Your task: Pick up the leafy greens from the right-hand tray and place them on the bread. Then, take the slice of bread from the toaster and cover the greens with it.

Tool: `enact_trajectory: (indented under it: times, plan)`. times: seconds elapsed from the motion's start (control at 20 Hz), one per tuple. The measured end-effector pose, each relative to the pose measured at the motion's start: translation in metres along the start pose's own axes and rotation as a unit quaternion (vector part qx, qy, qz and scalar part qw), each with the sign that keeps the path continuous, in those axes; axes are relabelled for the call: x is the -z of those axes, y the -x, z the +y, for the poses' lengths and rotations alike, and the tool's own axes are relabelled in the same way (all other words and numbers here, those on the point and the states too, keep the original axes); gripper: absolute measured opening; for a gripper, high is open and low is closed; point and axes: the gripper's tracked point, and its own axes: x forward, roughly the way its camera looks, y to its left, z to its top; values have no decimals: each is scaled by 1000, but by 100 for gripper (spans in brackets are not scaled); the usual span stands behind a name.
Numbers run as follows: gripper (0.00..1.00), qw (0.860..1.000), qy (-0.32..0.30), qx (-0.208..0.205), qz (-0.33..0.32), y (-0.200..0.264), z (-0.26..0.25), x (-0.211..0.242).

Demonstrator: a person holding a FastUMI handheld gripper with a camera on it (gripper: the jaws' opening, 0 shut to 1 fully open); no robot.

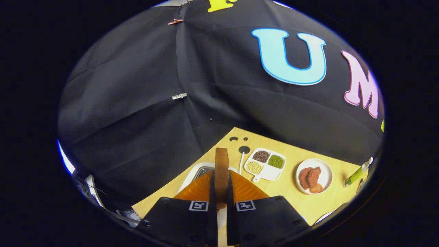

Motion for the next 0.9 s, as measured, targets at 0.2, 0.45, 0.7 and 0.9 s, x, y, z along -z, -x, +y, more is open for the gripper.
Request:
enact_trajectory:
  times: [0.2,0.45,0.7,0.9]
  plan:
    - [15,1000,-18,14,-3,29,-35,4]
    - [15,999,-52,4,15,57,-77,44]
    - [15,994,-85,-20,62,66,-96,112]
    - [15,989,-118,-35,85,70,-103,157]
